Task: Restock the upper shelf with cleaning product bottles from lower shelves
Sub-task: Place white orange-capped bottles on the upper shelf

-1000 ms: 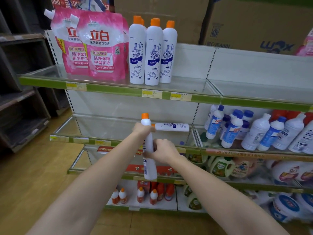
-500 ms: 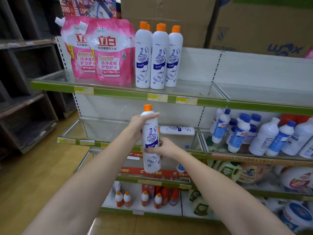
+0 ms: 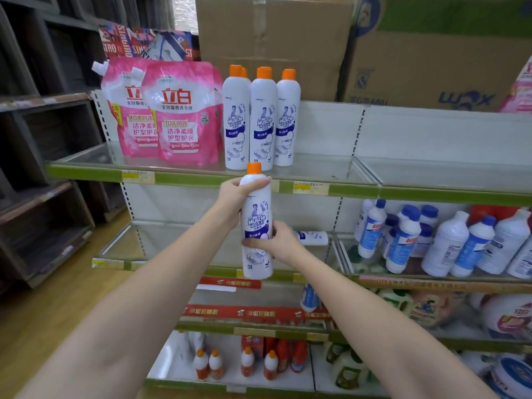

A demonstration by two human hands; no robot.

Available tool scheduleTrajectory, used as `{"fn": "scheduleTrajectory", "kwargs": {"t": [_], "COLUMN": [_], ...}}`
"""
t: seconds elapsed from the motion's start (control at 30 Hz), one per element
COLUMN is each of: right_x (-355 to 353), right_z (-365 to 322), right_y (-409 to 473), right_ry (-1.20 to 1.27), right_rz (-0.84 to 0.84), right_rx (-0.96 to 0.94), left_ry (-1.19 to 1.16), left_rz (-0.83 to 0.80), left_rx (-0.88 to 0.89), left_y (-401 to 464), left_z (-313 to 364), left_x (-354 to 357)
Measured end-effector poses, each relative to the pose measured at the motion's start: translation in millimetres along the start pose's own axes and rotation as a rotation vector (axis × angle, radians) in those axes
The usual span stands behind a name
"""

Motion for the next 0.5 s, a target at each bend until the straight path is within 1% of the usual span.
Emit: {"fn": "scheduleTrajectory", "kwargs": {"t": [0.07, 0.2, 0.27, 0.37, 0.5], "right_x": [-15, -52, -72, -101, -140], "right_z": [-16, -50, -68, -93, -125], "right_y": [4, 12, 16, 24, 46], "right_ry": [0.037, 0.206, 0.283, 0.312, 0.337], "right_rz": [0.05, 0.16, 0.171, 0.148, 0.222], "right_rx": [-0.033, -0.114, -0.141, -0.2, -0.272], "left_ry": [0.006, 0.003, -0.026, -0.001, 0.092], "left_rz": [-0.042, -0.104, -0.116, -0.05, 0.029], "left_rx": [0.05, 0.161, 0.229, 0.325, 0.497], "left_y": [11, 34, 47, 65, 98], "left_z": [22, 72, 97, 128, 161], "left_x": [12, 46, 64, 87, 110]}}
Point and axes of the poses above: each hand's wrist, its own y-axis towards the middle knuckle, its own x-axis out of the palm, z = x × y, the point moved 6 cm from there along y, towards the middle knuckle, and after that the axes turned 11 degrees about x, right-handed, at the moved point
